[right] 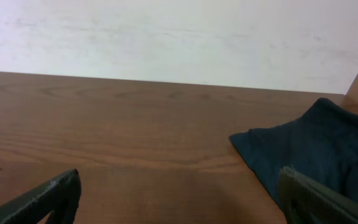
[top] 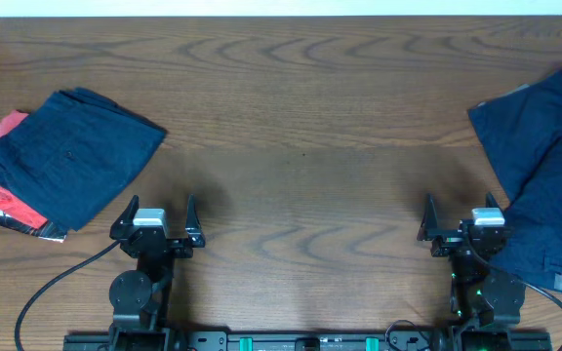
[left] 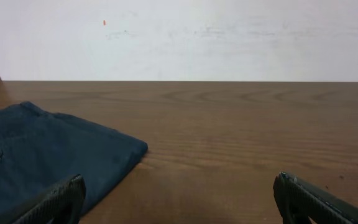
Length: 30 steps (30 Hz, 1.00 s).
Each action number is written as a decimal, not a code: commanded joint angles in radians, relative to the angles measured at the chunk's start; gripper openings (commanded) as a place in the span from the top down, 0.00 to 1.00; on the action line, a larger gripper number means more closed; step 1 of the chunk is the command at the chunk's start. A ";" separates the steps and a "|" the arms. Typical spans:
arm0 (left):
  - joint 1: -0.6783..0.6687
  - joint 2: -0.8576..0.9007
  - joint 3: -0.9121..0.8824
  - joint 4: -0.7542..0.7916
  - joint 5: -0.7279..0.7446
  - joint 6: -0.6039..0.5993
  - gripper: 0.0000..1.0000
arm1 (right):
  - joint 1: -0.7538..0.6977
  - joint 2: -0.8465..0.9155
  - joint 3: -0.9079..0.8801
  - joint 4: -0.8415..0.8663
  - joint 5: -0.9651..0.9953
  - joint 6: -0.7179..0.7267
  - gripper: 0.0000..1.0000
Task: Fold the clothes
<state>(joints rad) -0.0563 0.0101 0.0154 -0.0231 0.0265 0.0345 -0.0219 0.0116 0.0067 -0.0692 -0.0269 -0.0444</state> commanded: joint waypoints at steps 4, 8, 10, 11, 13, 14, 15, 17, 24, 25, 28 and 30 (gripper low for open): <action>-0.003 -0.006 -0.011 -0.045 -0.013 0.014 0.02 | 0.010 -0.003 -0.001 -0.003 -0.006 0.004 0.01; -0.003 -0.006 -0.011 -0.045 -0.013 0.014 0.02 | 0.010 -0.003 -0.001 -0.003 -0.006 0.004 0.01; -0.003 -0.006 -0.011 -0.045 -0.013 0.014 0.02 | 0.010 -0.003 -0.001 -0.003 -0.006 0.003 0.01; -0.003 -0.006 -0.011 -0.045 -0.013 0.014 0.02 | 0.010 -0.003 -0.001 -0.003 -0.006 0.004 0.01; -0.003 -0.006 -0.011 -0.045 -0.013 0.014 0.02 | 0.010 -0.003 -0.001 -0.003 -0.006 0.004 0.01; -0.003 -0.006 -0.011 -0.045 -0.013 0.014 0.02 | 0.010 -0.003 -0.001 -0.003 -0.006 0.004 0.01; -0.003 -0.006 -0.011 -0.045 -0.013 0.014 0.02 | 0.010 -0.003 -0.001 -0.003 -0.006 0.004 0.01; -0.003 -0.006 -0.011 -0.045 -0.013 0.014 0.02 | 0.010 -0.003 -0.001 0.000 -0.009 0.006 0.01; -0.003 -0.006 -0.011 -0.045 -0.013 0.014 0.02 | 0.010 -0.003 -0.001 -0.002 -0.010 0.006 0.01; -0.003 -0.006 -0.011 -0.045 -0.013 0.014 0.02 | 0.010 -0.003 -0.001 -0.002 -0.014 0.006 0.01; -0.003 -0.006 -0.011 -0.045 -0.012 0.013 0.02 | 0.010 -0.003 -0.001 0.003 -0.034 0.007 0.01; -0.003 -0.006 -0.011 -0.043 -0.012 -0.016 0.02 | 0.010 -0.003 -0.001 0.002 -0.041 0.041 0.01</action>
<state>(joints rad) -0.0563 0.0101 0.0154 -0.0227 0.0265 0.0326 -0.0219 0.0116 0.0067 -0.0669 -0.0399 -0.0395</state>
